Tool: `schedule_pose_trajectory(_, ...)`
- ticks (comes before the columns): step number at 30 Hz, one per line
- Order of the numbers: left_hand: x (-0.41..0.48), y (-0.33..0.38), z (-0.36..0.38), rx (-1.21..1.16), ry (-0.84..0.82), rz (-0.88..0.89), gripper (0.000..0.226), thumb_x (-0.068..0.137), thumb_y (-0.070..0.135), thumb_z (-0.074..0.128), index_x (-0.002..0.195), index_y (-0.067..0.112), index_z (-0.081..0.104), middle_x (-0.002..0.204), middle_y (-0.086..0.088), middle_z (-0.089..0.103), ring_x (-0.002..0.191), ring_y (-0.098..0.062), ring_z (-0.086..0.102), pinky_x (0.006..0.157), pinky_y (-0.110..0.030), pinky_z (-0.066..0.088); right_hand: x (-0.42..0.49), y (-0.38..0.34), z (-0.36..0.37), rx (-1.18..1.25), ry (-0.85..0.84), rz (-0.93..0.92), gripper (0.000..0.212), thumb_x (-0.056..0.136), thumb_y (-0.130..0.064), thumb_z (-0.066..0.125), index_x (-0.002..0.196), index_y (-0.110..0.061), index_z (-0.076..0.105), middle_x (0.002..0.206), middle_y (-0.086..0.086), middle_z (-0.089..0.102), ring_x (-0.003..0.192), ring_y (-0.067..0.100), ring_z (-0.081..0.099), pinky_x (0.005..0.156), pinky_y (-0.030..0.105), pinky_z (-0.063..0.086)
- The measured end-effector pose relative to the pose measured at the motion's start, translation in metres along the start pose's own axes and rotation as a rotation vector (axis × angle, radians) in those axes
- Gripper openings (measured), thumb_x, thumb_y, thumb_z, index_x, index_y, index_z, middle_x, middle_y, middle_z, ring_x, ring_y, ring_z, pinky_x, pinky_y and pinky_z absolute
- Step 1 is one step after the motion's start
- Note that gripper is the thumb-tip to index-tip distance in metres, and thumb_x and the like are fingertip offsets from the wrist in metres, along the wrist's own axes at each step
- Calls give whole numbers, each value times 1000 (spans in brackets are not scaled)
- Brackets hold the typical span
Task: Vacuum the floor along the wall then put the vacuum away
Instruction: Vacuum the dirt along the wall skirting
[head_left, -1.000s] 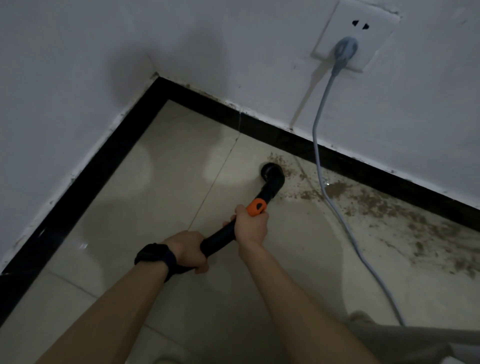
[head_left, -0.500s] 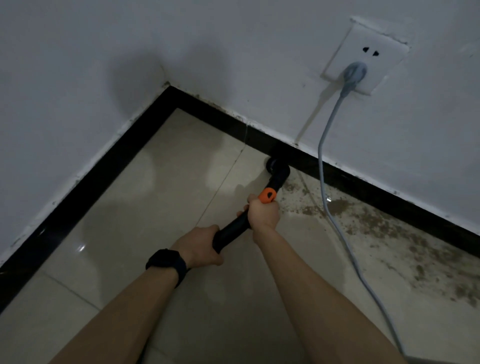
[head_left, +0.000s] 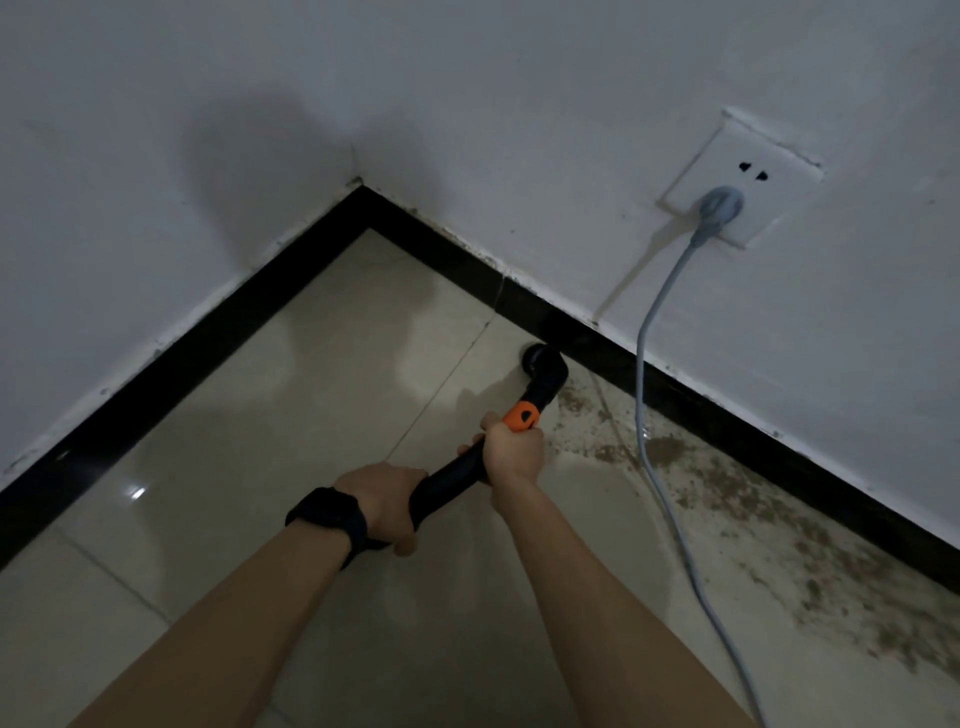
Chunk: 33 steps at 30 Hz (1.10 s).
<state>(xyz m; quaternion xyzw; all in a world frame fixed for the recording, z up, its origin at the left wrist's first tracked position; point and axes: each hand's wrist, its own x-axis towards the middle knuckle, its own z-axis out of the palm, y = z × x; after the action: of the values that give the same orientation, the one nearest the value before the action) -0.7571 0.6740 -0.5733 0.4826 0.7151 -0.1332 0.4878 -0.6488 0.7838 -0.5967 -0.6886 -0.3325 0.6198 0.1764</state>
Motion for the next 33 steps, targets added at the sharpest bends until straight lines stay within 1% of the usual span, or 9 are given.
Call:
schedule_pose_trajectory(3, -6, -12, 0, 80, -136, -34, 65, 66, 30, 85, 126, 26, 59, 117, 1, 67, 104, -21, 65, 87, -35, 58, -19, 17, -2, 73, -27, 28, 28, 88, -12, 67, 113, -7, 53, 88, 19, 69, 53, 26, 71, 56, 38, 62)
schedule_pose_trajectory(6, -11, -24, 11, 212, -260, -113, 65, 67, 30, 87, 127, 21, 63, 120, -2, 69, 107, -22, 67, 89, -37, 58, -41, 50, 2, 140, -43, 51, 25, 86, -13, 66, 105, -9, 49, 85, 17, 68, 55, 26, 71, 67, 48, 64)
schedule_pose_trajectory(9, -19, -35, 29, 338, -334, -194, 63, 69, 32, 87, 125, 16, 64, 120, -4, 69, 107, -20, 67, 89, -34, 57, -63, 85, 9, 155, -62, 75, 37, 74, -28, 69, 102, -15, 49, 90, 18, 72, 71, 33, 75, 76, 54, 63)
schedule_pose_trajectory(11, -26, -43, 39, 398, -337, -227, 59, 70, 32, 86, 122, 17, 64, 111, -2, 70, 102, -19, 68, 83, -30, 57, -72, 108, 14, 168, -49, 84, 46, 64, -37, 69, 101, -18, 50, 93, 19, 73, 78, 35, 75, 78, 54, 62)
schedule_pose_trajectory(14, -37, -48, 49, 489, -317, -238, 51, 71, 30, 84, 117, 19, 67, 98, -1, 68, 95, -17, 70, 80, -29, 57, -81, 132, 20, 154, 21, 100, 50, 58, -47, 66, 99, -23, 50, 89, 12, 74, 77, 31, 75, 81, 51, 62)
schedule_pose_trajectory(18, -40, -41, 53, 543, -317, -234, 44, 73, 29, 82, 113, 18, 68, 85, -1, 64, 88, -19, 69, 76, -29, 56, -90, 134, 15, 190, 56, 107, 35, 72, -35, 66, 101, -23, 50, 87, 11, 74, 73, 29, 76, 79, 48, 63)
schedule_pose_trajectory(22, -37, -30, 58, 564, -341, -211, 45, 68, 29, 84, 109, 18, 70, 96, -2, 73, 81, -19, 69, 74, -30, 58, -88, 131, -4, 212, 75, 115, 27, 91, -16, 63, 114, -15, 48, 89, 14, 73, 65, 26, 76, 70, 39, 63)
schedule_pose_trajectory(29, -30, -14, 50, 505, -316, -183, 50, 68, 31, 83, 114, 20, 69, 103, -2, 74, 77, -18, 65, 68, -28, 55, -71, 122, -14, 189, 119, 81, 31, 84, -24, 65, 111, -18, 50, 91, 15, 74, 72, 30, 76, 77, 48, 64)
schedule_pose_trajectory(33, -24, -6, 40, 417, -277, -160, 57, 66, 31, 84, 119, 21, 66, 108, -3, 72, 87, -20, 68, 73, -31, 58, -56, 105, -16, 183, 88, 74, 28, 85, -22, 66, 109, -16, 51, 93, 17, 73, 73, 32, 76, 73, 49, 64)
